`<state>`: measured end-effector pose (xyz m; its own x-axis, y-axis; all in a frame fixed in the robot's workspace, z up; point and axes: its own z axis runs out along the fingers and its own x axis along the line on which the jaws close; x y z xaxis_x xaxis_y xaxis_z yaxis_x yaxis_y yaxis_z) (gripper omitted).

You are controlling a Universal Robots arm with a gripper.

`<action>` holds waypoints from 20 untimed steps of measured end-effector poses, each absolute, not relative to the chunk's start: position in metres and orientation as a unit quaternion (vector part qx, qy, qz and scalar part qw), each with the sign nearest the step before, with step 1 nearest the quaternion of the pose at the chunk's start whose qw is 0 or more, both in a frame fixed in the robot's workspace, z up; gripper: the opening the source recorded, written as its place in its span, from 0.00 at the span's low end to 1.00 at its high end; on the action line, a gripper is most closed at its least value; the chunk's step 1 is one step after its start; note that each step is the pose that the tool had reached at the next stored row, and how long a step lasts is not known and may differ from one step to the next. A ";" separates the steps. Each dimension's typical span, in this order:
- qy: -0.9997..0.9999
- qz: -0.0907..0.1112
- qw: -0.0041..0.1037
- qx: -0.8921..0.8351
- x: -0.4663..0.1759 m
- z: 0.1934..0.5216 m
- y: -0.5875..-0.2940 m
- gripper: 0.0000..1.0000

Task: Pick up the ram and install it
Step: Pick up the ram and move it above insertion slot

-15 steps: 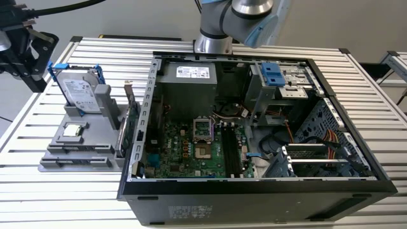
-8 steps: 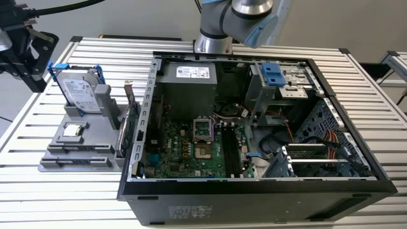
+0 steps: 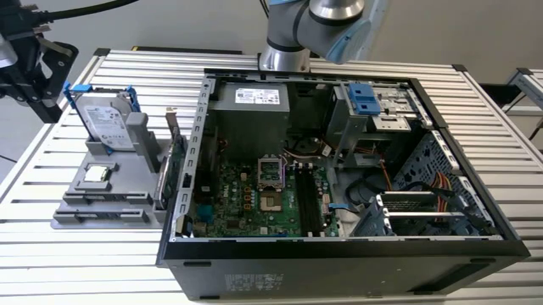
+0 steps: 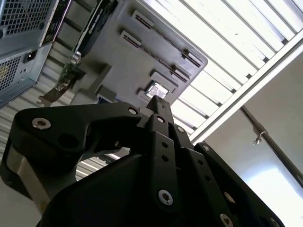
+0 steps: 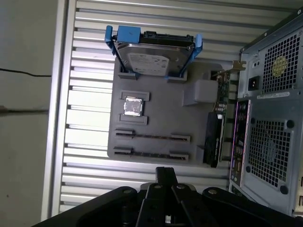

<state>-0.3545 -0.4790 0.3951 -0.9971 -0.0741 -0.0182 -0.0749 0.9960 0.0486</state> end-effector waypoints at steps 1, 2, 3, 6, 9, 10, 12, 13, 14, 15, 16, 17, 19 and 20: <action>0.999 0.025 0.008 -0.038 -0.355 0.395 -0.479 0.00; 0.999 0.025 0.008 -0.039 -0.354 0.395 -0.479 0.00; 0.999 0.025 0.008 -0.040 -0.354 0.395 -0.479 0.00; 0.999 0.025 0.008 -0.044 -0.355 0.395 -0.479 0.00; 0.998 0.025 0.008 -0.052 -0.355 0.395 -0.479 0.00; 0.998 0.025 0.008 -0.056 -0.355 0.395 -0.479 0.00; 0.998 0.025 0.008 -0.062 -0.355 0.395 -0.479 0.00; 0.998 0.025 0.008 -0.065 -0.355 0.395 -0.479 0.00; 0.997 0.025 0.007 -0.069 -0.355 0.395 -0.479 0.00; 0.997 0.025 0.007 -0.072 -0.355 0.395 -0.479 0.00; 0.997 0.025 0.007 -0.075 -0.355 0.395 -0.479 0.00; 0.997 0.025 0.007 -0.078 -0.355 0.395 -0.479 0.00; 0.996 0.025 0.007 -0.084 -0.355 0.395 -0.479 0.00; 0.996 0.025 0.007 -0.087 -0.355 0.395 -0.479 0.00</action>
<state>-0.3545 -0.4790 0.3950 -0.9847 -0.1731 -0.0184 -0.1738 0.9836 0.0487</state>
